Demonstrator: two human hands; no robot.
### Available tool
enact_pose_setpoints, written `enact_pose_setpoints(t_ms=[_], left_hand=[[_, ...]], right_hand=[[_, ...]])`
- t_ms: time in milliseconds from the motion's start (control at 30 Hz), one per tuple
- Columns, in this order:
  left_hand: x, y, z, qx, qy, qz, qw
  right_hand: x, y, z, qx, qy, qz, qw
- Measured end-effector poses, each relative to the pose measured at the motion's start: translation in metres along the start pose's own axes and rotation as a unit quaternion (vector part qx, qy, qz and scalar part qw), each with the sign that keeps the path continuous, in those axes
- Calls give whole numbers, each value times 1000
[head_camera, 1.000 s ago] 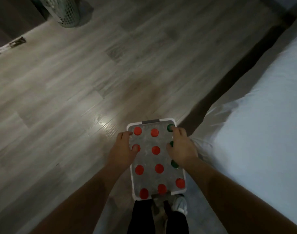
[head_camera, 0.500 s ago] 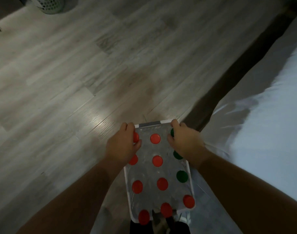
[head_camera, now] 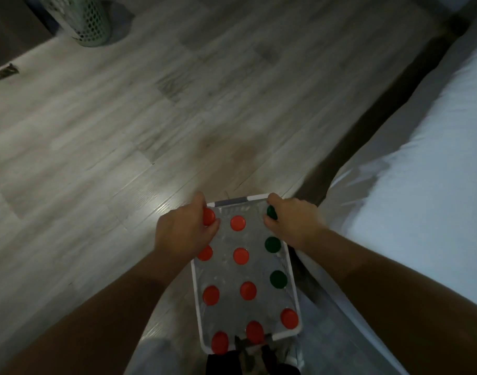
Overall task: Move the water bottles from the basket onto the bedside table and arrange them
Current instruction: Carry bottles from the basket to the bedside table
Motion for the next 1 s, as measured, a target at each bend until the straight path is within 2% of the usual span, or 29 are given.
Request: enact_pose_setpoints(t_ms=[267, 400, 567, 667, 800, 900, 1000], left_hand=[[-86, -28, 45, -12, -15, 47, 999], [-152, -56, 83, -29, -50, 102, 993], [-265, -109, 134, -42, -129, 151, 979], [-319, -141, 160, -32, -202, 171, 964], [-362, -176, 183, -7, -282, 155, 947], [-374, -196, 189, -25, -334, 86, 938], [-380, -202, 188, -6, -354, 39, 935]], right_hand=[[-76, -45, 4, -63, 25, 66, 995], [-136, -93, 2, -85, 59, 110, 989], [-244, -187, -4, -54, 162, 161, 972], [-300, -250, -8, -14, 242, 231, 942], [-338, -321, -8, 53, 304, 292, 906], [-343, -361, -11, 89, 316, 339, 881], [-340, -391, -15, 151, 350, 365, 849]])
Point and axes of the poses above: each hand's wrist, its own y-axis towards the middle knuckle, its own x-axis out of the palm, z = x × y, the point moved 1 cm from there along y, towards the middle knuckle, and after that the axes turned 12 degrees about z, right-handed, at the moved point
